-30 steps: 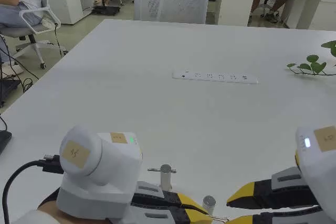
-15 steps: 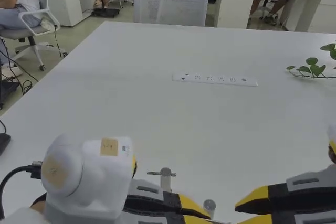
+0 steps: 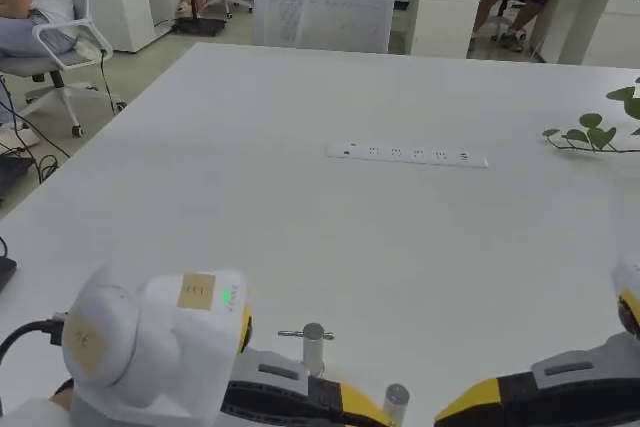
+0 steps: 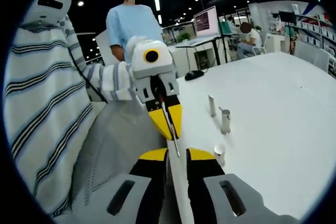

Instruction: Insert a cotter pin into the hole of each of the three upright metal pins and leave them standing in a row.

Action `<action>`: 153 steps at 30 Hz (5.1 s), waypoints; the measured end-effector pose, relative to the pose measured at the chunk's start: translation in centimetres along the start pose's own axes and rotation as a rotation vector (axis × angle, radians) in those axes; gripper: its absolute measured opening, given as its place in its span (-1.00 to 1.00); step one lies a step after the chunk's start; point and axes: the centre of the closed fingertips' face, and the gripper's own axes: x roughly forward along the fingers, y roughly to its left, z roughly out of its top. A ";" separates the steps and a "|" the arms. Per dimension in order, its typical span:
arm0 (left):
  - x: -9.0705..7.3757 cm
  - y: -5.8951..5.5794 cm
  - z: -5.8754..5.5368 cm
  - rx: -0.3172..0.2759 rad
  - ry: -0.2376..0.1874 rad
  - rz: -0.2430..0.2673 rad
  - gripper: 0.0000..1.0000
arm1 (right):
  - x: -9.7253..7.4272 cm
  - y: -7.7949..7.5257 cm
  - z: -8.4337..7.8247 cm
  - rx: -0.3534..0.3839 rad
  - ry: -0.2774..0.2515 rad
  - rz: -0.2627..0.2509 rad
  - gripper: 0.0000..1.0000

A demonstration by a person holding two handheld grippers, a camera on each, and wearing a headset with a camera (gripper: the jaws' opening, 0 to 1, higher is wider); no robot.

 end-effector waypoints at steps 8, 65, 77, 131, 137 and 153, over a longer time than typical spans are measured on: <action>-0.1 0.2 0.2 -0.005 -0.008 0.005 -1.00 | 0.8 0.3 -0.3 0.001 0.001 0.012 -0.72; -0.1 -0.8 1.1 -0.070 -0.047 -0.039 -0.99 | 0.0 0.8 0.4 -0.086 0.023 0.074 -0.91; -0.1 -1.0 1.0 -0.065 -0.060 -0.051 -0.99 | -0.8 0.9 0.8 -0.111 0.052 0.094 -0.92; 0.2 -0.9 1.2 -0.036 -0.069 -0.042 -0.99 | -0.9 0.7 0.7 -0.288 0.315 0.095 -0.95; 0.4 -0.9 1.0 -0.042 -0.059 -0.045 -0.99 | -0.9 0.7 0.6 -0.291 0.321 0.094 -0.95; 0.4 -0.6 0.4 -0.077 -0.026 -0.030 -0.81 | -0.7 0.5 0.6 -0.281 0.301 0.079 -0.94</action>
